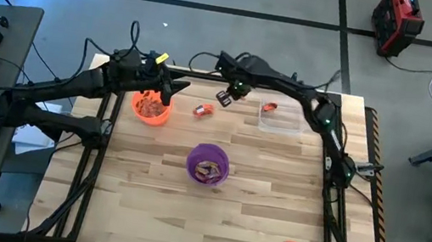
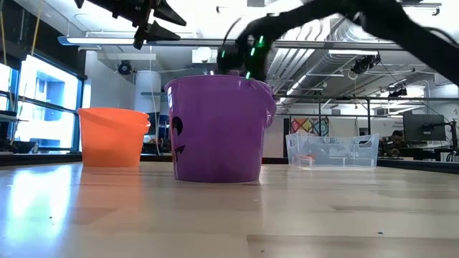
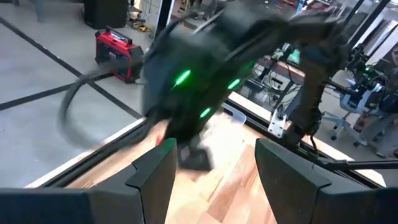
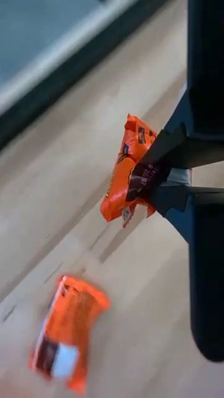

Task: Sort candy by brand, put in halloween buckets
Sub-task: Put the orange chocolate into the transparent bin

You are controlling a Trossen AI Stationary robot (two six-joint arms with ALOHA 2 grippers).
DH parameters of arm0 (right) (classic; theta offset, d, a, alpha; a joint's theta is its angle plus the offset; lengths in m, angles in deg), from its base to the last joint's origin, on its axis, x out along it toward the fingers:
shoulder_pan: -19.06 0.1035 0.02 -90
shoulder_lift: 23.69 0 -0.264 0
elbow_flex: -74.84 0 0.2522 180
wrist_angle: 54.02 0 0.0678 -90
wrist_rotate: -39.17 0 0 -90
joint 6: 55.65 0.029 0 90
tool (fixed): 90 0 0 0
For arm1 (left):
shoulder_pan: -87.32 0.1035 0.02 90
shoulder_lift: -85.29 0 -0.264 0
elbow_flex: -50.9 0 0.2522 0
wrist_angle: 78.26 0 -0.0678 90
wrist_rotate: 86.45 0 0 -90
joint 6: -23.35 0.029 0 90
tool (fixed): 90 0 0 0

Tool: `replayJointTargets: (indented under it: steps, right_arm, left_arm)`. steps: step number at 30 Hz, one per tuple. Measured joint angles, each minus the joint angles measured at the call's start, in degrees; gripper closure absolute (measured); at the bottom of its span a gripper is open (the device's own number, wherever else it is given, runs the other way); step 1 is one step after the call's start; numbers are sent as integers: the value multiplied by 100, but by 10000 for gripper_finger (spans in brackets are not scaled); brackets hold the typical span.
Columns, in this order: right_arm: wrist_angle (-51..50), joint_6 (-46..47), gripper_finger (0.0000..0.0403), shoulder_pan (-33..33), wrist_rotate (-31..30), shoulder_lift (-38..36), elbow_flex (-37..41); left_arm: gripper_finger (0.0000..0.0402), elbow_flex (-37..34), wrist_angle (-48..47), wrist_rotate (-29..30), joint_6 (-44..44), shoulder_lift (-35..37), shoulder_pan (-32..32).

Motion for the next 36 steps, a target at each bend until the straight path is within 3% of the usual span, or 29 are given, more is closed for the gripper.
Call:
replayJointTargets:
  steps: [4,7,12,17,21,25,29,36]
  right_arm:
    - [-429,-320,387,126,-495,-729,20]
    - [-432,-248,398,150,-554,-1410,479]
    - [101,462,388,129,-880,-2886,2577]
    - [830,1332,387,-62,-804,-4386,4840]
    - [1098,1644,387,-213,-792,-5176,5669]
    - [1422,1813,381,-351,-758,-5496,6112]
    - [1668,1746,333,-559,-494,-5462,6391]
    - [1955,1401,204,-682,-434,-5438,6458]
  left_arm:
    - [193,0,-3,7,2,0,0]
    - [193,0,-7,10,2,0,0]
    - [193,0,-9,29,2,0,0]
    - [193,0,-7,56,2,0,0]
    - [193,0,-7,156,2,0,0]
    - [193,0,-7,173,-4,0,0]
    - [193,0,-7,173,-55,0,0]
    - [193,0,-7,173,-56,0,0]
